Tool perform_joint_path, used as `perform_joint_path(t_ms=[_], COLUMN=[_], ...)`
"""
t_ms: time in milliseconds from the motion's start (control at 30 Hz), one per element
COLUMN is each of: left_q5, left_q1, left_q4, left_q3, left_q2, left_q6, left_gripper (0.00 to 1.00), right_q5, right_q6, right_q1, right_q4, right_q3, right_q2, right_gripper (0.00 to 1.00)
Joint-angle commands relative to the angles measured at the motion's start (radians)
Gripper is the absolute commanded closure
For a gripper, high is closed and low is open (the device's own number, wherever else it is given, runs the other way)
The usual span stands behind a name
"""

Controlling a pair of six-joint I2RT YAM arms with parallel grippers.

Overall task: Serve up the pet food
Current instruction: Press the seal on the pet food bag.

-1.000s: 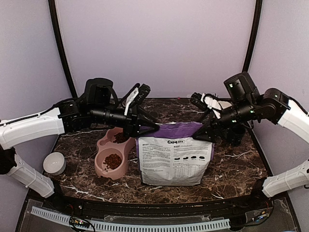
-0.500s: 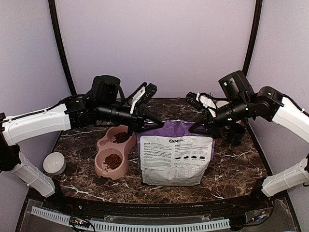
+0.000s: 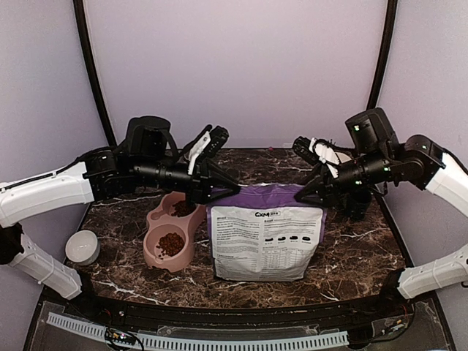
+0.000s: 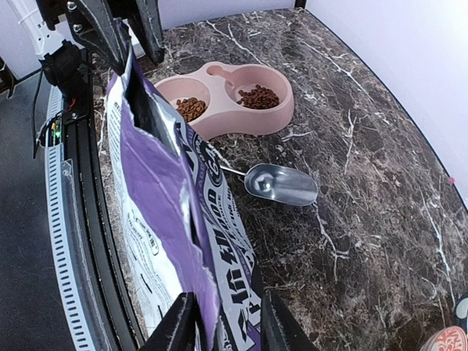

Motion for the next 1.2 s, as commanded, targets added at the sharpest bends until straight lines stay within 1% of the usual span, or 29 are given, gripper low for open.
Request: perform_joint_path(t_ms=[0, 67, 100, 133, 167, 200, 633, 733, 767, 967, 1033, 1100, 1133, 1167], left_q5=[-0.058, -0.065, -0.071, -0.076, -0.081, -0.084, -0.123, -0.128, -0.129, -0.136, -0.115, -0.089, -0.071, -0.056], left_q1=[0.004, 0.004, 0.004, 0.004, 0.004, 0.004, 0.004, 0.004, 0.004, 0.004, 0.004, 0.004, 0.004, 0.004], left_q4=[-0.025, -0.035, -0.036, -0.035, -0.032, -0.028, -0.035, -0.037, -0.037, -0.041, -0.036, -0.029, -0.029, -0.037], left_q3=[-0.037, -0.045, -0.049, -0.055, -0.061, -0.066, -0.090, -0.095, -0.098, -0.117, -0.118, -0.105, -0.091, -0.072], left_q2=[-0.064, -0.074, -0.079, -0.085, -0.091, -0.098, -0.132, -0.141, -0.146, -0.176, -0.179, -0.170, -0.158, -0.141], left_q6=[0.018, 0.021, 0.021, 0.021, 0.020, 0.020, 0.027, 0.027, 0.027, 0.026, 0.022, 0.020, 0.021, 0.022], left_gripper=[0.79, 0.79, 0.81, 0.86, 0.97, 1.00, 1.00, 1.00, 1.00, 0.92, 0.82, 0.70, 0.67, 0.65], right_q5=[0.065, 0.075, 0.077, 0.079, 0.081, 0.084, 0.142, 0.139, 0.140, 0.139, 0.130, 0.116, 0.107, 0.099], right_q6=[0.008, 0.007, 0.007, 0.008, 0.008, 0.009, 0.018, 0.017, 0.018, 0.029, 0.033, 0.034, 0.036, 0.035], right_q1=[-0.005, -0.005, -0.005, -0.005, -0.004, -0.005, -0.005, -0.005, -0.005, -0.005, -0.005, -0.005, -0.005, -0.005], right_q4=[-0.010, -0.018, -0.021, -0.025, -0.027, -0.027, -0.040, -0.053, -0.058, -0.072, -0.072, -0.069, -0.065, -0.063], right_q3=[-0.011, -0.013, -0.016, -0.017, -0.019, -0.022, -0.037, -0.034, -0.031, -0.026, -0.026, -0.027, -0.029, -0.030], right_q2=[-0.036, -0.042, -0.046, -0.049, -0.055, -0.059, -0.101, -0.097, -0.095, -0.103, -0.104, -0.101, -0.098, -0.094], right_gripper=[0.68, 0.69, 0.73, 0.81, 0.92, 1.00, 1.00, 0.81, 0.78, 0.78, 0.76, 0.70, 0.66, 0.65])
